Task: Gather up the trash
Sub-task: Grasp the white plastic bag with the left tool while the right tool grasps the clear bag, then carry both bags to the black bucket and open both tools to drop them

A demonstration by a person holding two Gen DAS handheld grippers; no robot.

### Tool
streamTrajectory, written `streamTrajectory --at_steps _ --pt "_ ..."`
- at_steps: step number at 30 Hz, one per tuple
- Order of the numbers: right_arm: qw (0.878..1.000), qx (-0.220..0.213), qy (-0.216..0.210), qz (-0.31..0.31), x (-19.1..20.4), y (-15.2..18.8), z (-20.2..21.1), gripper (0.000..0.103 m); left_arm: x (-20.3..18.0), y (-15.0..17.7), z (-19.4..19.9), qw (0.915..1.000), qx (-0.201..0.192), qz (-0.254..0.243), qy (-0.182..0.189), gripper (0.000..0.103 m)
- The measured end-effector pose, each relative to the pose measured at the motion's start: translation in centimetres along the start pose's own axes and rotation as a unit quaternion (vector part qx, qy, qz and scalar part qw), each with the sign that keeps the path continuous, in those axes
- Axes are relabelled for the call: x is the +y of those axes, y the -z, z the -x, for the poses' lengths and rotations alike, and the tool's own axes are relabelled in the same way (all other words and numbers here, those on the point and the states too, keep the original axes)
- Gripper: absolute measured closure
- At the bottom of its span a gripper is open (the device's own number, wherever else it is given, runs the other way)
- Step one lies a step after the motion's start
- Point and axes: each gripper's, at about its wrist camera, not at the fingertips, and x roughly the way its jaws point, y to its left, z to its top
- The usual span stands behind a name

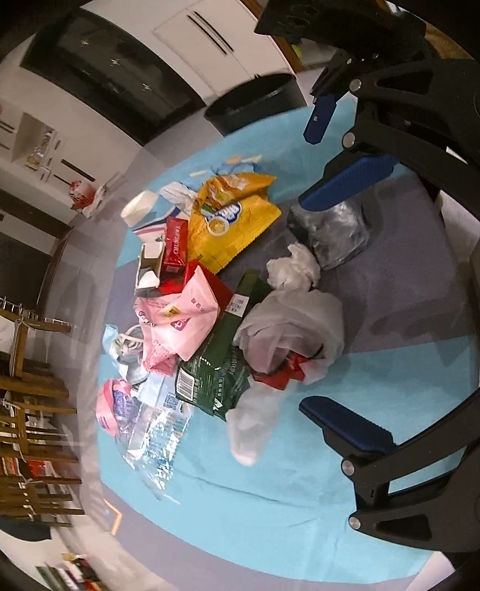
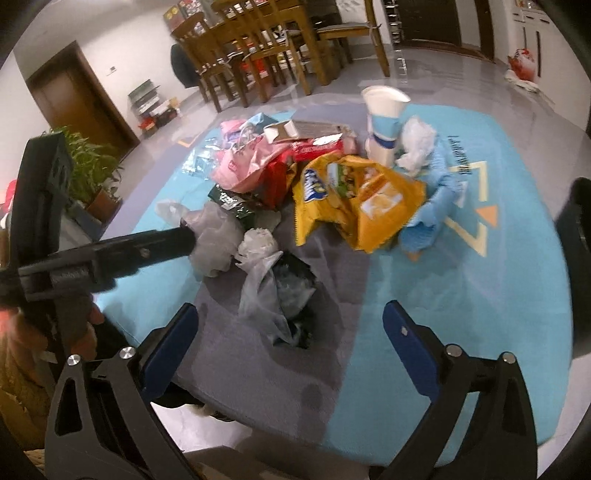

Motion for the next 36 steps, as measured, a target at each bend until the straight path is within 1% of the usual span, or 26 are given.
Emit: streamTrajectory --at_steps 2,4,10,13,15,17,19,20,22,23,25,28,29,31,33,34,36 --pt "1.0 0.013 0.002 0.012 0.2 0.0 -0.9 0.012 0.0 -0.2 -0.5 1.0 0.003 -0.002 -0.001 0.003" --pt "1.0 0.018 0.005 0.02 0.5 0.2 -1.2 0.017 -0.3 -0.4 -0.9 1.0 0.007 -0.005 0.003 0.003" --pt "0.999 0.027 0.006 0.024 0.4 0.4 -2.0 0.023 -1.6 -1.0 -3.4 0.9991 0.035 -0.018 -0.017 0.003" --pt "0.999 0.029 0.0 0.032 0.6 0.7 -2.6 0.027 -1.7 -1.3 -4.6 0.9982 0.048 -0.015 -0.032 0.003" --pt "0.999 0.034 0.0 0.034 0.6 0.9 -3.1 0.034 -1.6 -1.3 -5.5 0.997 0.058 -0.012 -0.05 0.003" --pt "0.999 0.036 0.001 0.036 0.8 1.1 -3.5 0.042 -1.3 -1.2 -6.2 0.996 0.068 -0.005 -0.058 0.004" --pt "0.999 0.032 0.004 0.04 0.9 1.2 -3.7 0.043 -0.8 -1.0 -6.9 0.9952 0.074 0.006 -0.063 0.009" --pt "0.999 0.03 0.005 0.042 1.1 1.2 -3.7 0.045 -0.7 -0.9 -7.0 0.9953 0.074 0.01 -0.062 0.009" --pt "0.999 0.025 0.002 0.041 0.9 1.4 -3.4 0.047 -0.3 -0.8 -7.1 0.9958 0.069 0.022 -0.055 0.014" --pt "0.999 0.024 0.0 0.041 0.9 1.5 -3.3 0.049 -0.2 -0.8 -7.0 0.9963 0.065 0.024 -0.051 0.021" --pt "0.999 0.019 0.001 0.039 1.1 1.7 -3.2 0.051 0.0 -0.7 -6.8 0.9971 0.056 0.025 -0.044 0.04" --pt "0.999 0.015 0.001 0.037 0.9 1.9 -2.6 0.053 0.2 -0.5 -6.7 0.9981 0.05 0.022 -0.028 0.053" --pt "0.999 0.015 0.001 0.037 1.2 1.7 -2.9 0.054 0.3 -0.4 -6.8 0.9984 0.049 0.023 -0.018 0.055" --pt "0.999 0.012 0.002 0.036 1.1 1.8 -2.6 0.055 0.3 -0.2 -6.5 0.9984 0.048 0.031 -0.004 0.066" --pt "0.999 0.011 0.001 0.032 1.0 2.0 -2.4 0.057 0.6 -0.1 -6.2 0.9982 0.046 0.038 0.005 0.074" --pt "0.999 0.01 0.002 0.031 0.9 2.2 -1.9 0.057 0.8 0.1 -6.0 0.9981 0.045 0.042 0.007 0.081" --pt "1.0 0.004 0.002 0.026 0.6 2.4 -1.2 0.057 1.3 0.4 -5.6 0.9976 0.044 0.052 0.01 0.082"
